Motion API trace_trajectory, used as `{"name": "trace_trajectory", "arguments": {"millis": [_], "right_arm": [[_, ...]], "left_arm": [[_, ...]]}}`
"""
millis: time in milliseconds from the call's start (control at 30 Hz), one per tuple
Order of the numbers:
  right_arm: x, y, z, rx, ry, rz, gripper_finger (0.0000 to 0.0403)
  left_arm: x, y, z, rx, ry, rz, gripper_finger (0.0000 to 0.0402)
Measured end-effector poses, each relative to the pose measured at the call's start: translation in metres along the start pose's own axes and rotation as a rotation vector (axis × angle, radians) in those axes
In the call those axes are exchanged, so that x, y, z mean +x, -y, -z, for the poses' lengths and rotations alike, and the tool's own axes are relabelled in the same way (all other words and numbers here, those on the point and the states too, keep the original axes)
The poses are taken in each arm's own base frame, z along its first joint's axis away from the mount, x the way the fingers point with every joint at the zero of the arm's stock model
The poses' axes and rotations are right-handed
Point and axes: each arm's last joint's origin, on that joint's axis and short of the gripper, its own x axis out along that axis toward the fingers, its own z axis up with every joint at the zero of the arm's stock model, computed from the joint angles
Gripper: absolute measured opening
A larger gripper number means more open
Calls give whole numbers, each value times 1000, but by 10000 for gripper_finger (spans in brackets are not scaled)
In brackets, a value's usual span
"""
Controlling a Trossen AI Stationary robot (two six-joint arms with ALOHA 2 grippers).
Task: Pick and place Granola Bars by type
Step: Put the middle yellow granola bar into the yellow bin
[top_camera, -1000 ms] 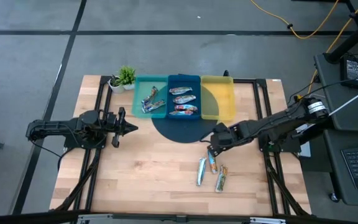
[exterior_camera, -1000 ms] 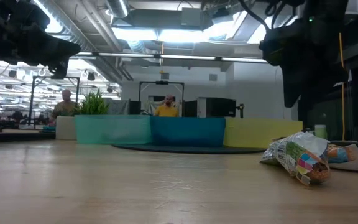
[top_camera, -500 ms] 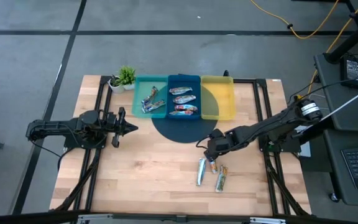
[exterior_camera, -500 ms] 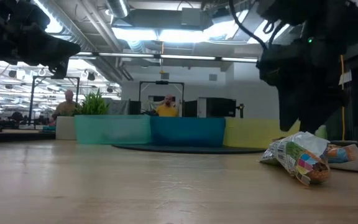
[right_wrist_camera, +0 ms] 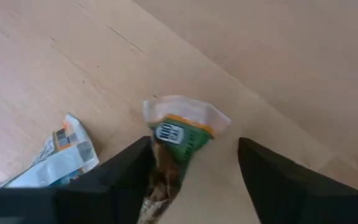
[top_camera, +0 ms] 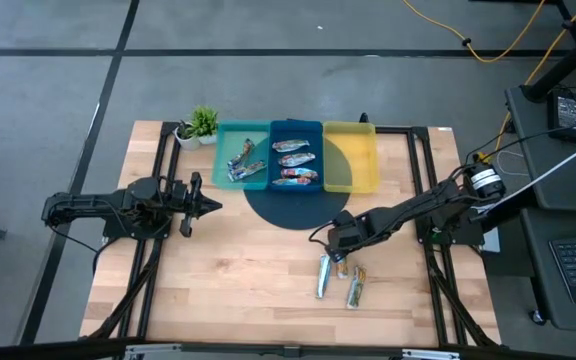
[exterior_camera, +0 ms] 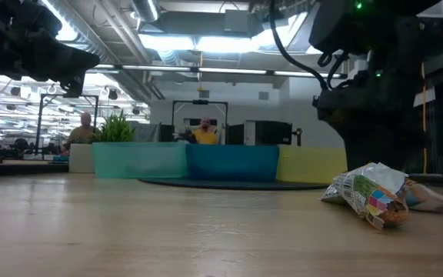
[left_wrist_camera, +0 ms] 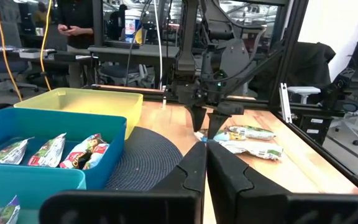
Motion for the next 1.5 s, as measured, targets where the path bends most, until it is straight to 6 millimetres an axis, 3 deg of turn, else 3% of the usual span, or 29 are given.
{"name": "trace_trajectory", "arguments": {"millis": [500,800,1033,1267,1500], "right_arm": [[-1,-10,2,-82,-63,-102,18],[-6,-16,0,-79,-87,-120,46],[-25,-31,-8,-100,-63,-107,14],[-60,-46,-23,-99,-30,-30,27],[-116,-61,-37,-102,31,39,13]], "left_arm": [[0,0,0,0,0,0,4],[0,0,0,0,0,0,7],[0,0,0,0,0,0,5],[0,0,0,0,0,0,6],[0,0,0,0,0,0,6]]}}
